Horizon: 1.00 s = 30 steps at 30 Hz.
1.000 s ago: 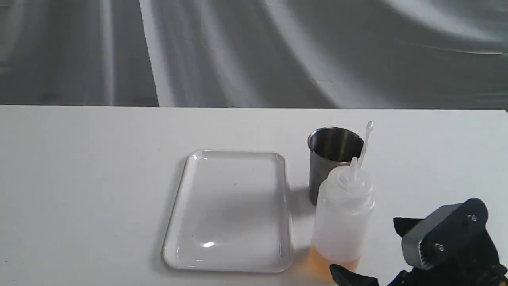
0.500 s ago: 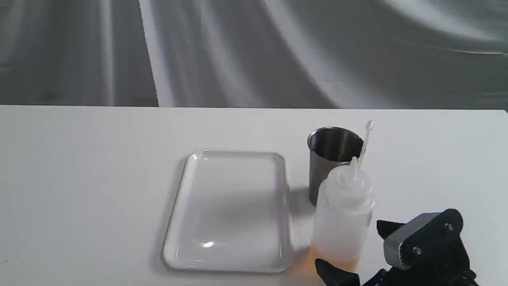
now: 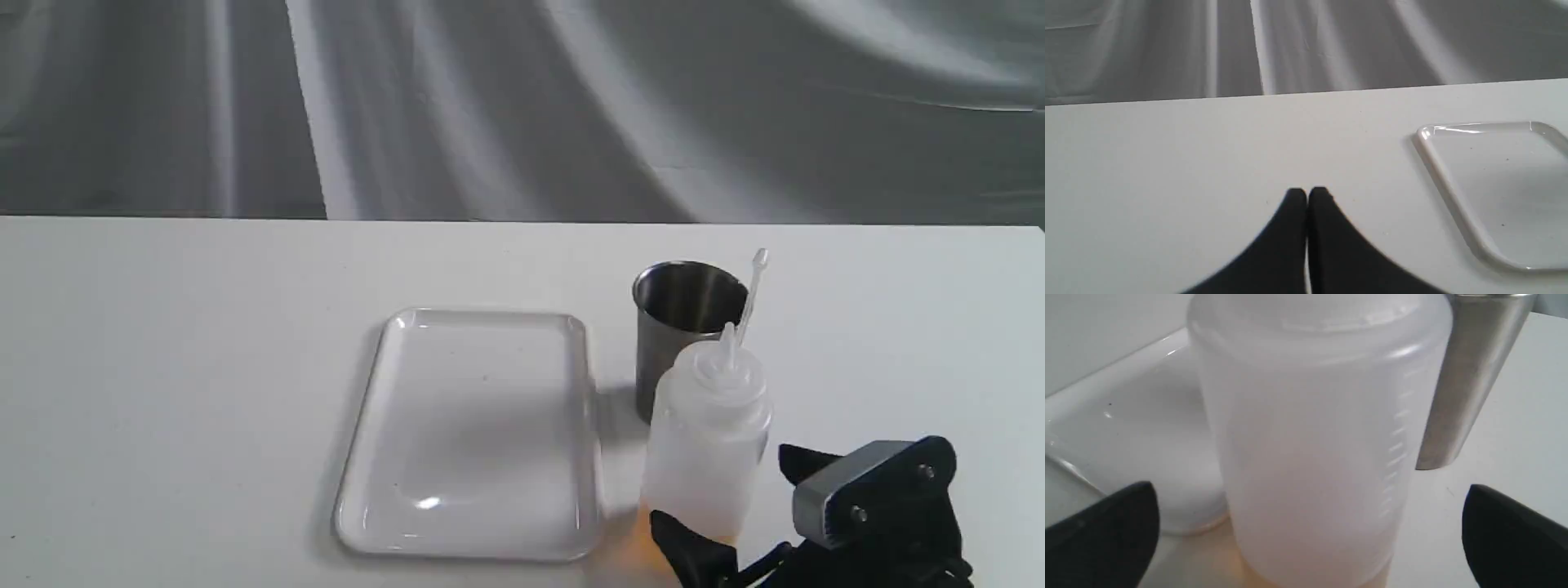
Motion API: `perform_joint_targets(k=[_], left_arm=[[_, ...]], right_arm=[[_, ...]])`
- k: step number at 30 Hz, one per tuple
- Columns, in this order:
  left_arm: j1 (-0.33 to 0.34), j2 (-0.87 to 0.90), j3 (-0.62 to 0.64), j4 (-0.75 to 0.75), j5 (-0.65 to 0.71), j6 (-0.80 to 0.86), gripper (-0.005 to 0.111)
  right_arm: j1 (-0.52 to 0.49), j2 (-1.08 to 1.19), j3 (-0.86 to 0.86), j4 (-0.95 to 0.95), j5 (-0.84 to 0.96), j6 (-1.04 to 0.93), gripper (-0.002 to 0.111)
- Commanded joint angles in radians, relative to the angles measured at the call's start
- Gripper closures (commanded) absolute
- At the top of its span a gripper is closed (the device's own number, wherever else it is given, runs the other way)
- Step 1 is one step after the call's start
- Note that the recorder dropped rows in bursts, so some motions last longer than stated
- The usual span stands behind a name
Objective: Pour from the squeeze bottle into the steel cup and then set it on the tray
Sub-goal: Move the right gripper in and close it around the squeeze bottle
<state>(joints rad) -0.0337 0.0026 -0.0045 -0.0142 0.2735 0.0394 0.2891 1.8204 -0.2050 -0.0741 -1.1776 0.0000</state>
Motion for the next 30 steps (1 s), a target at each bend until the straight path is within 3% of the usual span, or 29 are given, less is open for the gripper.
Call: perform_joint_targets(k=[1, 30], left_arm=[[-0.005, -0.003, 0.004, -0.001, -0.008, -0.005, 0.107], [-0.005, -0.003, 0.004, -0.001, -0.008, -0.006, 0.107]], right_arm=[[0.001, 0.002, 0.005, 0.018, -0.02, -0.018, 0.003], [-0.001, 0.107, -0.123, -0.015, -0.035, -0.039, 0.003]])
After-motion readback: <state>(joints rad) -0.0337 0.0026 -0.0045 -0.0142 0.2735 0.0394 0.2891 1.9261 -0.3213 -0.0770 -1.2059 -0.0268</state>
